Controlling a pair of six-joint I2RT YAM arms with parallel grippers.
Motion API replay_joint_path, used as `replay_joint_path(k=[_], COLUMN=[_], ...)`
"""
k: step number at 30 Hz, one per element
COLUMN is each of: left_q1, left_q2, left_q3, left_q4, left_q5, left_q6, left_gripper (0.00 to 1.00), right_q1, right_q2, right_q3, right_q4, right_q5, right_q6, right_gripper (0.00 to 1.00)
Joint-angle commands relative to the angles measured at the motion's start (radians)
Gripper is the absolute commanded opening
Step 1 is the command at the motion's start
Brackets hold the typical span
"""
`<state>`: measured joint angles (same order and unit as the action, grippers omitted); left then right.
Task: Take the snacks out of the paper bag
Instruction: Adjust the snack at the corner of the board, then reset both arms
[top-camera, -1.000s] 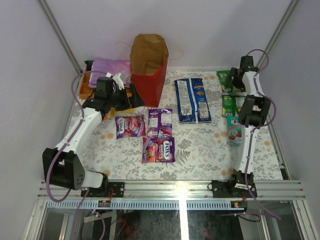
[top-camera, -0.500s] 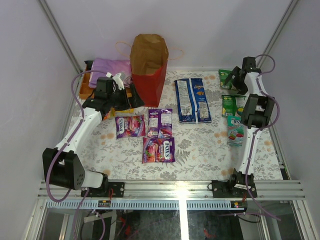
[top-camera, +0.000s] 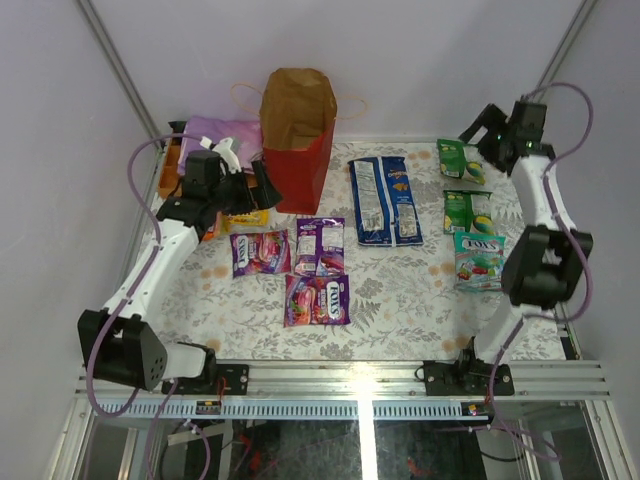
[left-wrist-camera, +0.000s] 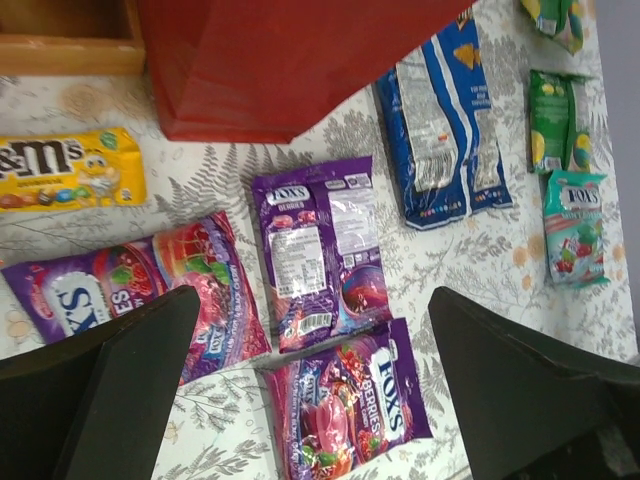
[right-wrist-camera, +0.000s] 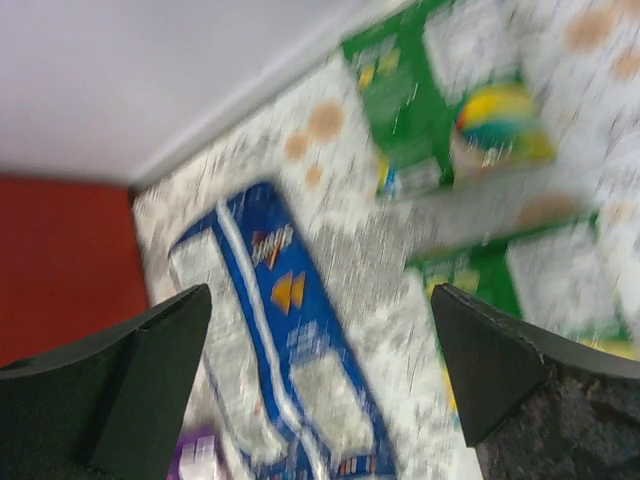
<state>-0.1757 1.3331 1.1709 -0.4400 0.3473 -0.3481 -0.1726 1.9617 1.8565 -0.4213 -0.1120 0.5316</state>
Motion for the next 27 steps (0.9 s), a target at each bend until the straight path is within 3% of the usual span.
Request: replay_joint_path(k=[1, 3, 7, 12, 17, 27], left_q1=[0.018, 0.028, 0.035, 0.035, 0.035, 0.041], left_q2=[-0.086, -0.12, -0.205, -0.309, -0.367, -0.347], left_q3=[0.009, -0.005, -0.034, -0.104, -0.192, -0.179], left_q4=[0.11, 0.119, 0.119, 0.114, 0.136, 0.129], left_q5=[-0.11, -0.14, -0.234, -0.271, -0.271, -0.234], left_q6=[0.023, 0.038, 0.073, 0.104, 0.119, 0.133], left_gripper=[1.0, 1.0, 1.0, 1.0, 1.0, 1.0], right_q1=[0.079, 0.153, 0.275, 0.348, 0.359, 0.359], right_q2=[-0.348, -0.45, -0.583, -0.789, -0.903, -0.877], right_q3=[-0.556, -0.701, -0.855, -1.08, -1.151, -1.136], right_q4=[0.451, 0.524, 0.511, 0.512, 0.42, 0.385], right_q5=[-0.177, -0.168, -0.17, -0.146, -0.079, 0.005], right_q6=[0.083, 0.064, 0.023, 0.014, 0.004, 0.062], right_gripper=[1.0, 0.99, 1.0, 1.0, 0.99, 1.0])
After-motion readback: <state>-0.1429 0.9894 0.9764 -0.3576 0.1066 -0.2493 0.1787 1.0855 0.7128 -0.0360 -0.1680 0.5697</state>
